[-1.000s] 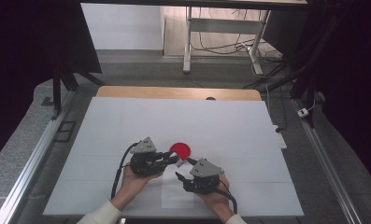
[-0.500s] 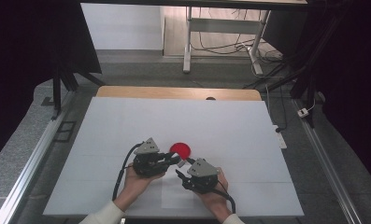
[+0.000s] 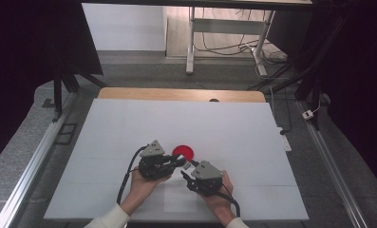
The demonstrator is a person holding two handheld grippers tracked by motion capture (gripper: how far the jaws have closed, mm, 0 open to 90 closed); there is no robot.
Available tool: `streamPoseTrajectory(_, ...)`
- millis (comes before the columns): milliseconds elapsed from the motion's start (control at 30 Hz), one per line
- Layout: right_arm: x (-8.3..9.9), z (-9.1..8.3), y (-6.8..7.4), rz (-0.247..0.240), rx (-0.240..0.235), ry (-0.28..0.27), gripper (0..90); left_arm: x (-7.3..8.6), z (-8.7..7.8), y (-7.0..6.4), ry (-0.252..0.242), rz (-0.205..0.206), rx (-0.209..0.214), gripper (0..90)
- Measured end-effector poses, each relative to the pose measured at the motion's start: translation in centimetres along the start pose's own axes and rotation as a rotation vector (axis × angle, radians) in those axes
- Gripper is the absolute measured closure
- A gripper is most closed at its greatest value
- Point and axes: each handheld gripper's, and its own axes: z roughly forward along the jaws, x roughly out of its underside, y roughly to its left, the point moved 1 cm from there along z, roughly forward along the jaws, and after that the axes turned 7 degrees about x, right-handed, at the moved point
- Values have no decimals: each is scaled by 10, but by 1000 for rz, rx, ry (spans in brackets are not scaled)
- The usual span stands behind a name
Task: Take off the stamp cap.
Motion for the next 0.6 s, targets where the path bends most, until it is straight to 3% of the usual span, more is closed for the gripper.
streamPoseTrajectory(600, 0, 1, 1, -15, 13, 9, 635, 1, 2, -2, 11, 11, 2, 752)
